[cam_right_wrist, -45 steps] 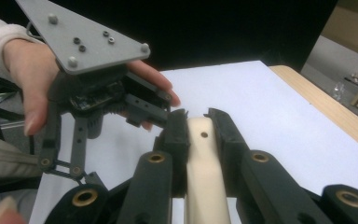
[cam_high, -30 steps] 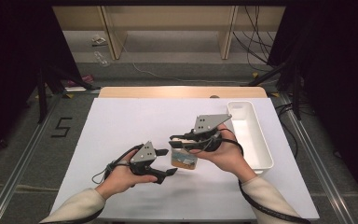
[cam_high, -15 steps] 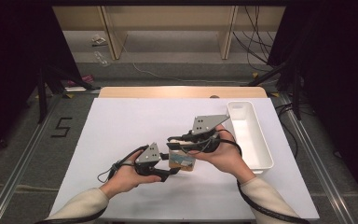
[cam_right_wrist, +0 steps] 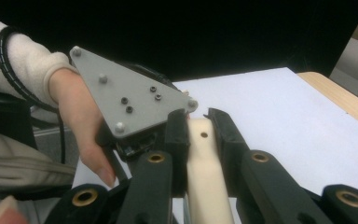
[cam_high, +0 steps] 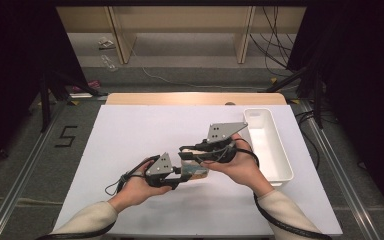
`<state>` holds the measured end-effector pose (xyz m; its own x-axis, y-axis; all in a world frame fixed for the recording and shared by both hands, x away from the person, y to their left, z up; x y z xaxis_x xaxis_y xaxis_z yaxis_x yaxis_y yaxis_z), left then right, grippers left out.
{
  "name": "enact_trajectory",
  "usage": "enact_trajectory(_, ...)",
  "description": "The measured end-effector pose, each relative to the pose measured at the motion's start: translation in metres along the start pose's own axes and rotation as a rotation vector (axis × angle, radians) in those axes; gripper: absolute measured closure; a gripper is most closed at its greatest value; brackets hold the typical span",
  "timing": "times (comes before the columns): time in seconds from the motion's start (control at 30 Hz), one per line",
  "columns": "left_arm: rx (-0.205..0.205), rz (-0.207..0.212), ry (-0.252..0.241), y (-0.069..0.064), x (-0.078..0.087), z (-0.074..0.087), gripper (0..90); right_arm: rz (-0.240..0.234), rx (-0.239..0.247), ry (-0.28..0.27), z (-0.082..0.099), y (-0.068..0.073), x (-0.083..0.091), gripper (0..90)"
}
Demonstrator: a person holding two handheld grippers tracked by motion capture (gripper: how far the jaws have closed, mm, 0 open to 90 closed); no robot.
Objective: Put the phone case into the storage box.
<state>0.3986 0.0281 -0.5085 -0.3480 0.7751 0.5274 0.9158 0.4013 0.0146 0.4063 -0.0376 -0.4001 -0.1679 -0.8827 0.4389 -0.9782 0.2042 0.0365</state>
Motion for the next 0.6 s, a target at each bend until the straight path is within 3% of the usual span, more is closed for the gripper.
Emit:
enact_trajectory(0.2,-0.003,-0.005,0.017,-0.0006,0.0013,-0.0007,78.7,-0.007,-0.008,-0.014,-0.0002,-0.0005,0.0000,79.5)
enact_trajectory(0.6,-0.013,0.000,0.031,0.0004,0.0032,0.0000,79.3,-0.013,-0.009,-0.026,-0.0006,-0.0006,0.0000,79.2)
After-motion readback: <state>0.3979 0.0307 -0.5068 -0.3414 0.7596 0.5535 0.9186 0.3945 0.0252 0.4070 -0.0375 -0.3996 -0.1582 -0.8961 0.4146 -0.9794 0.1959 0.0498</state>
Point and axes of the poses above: each handheld gripper's, and its own axes: x roughly backward along the jaws, z roughly out of its underside, y roughly to its left, the point moved 9 cm from there along -x, roughly forward along the jaws, and after that the axes turned 3 degrees about y, right-handed, at the moved point
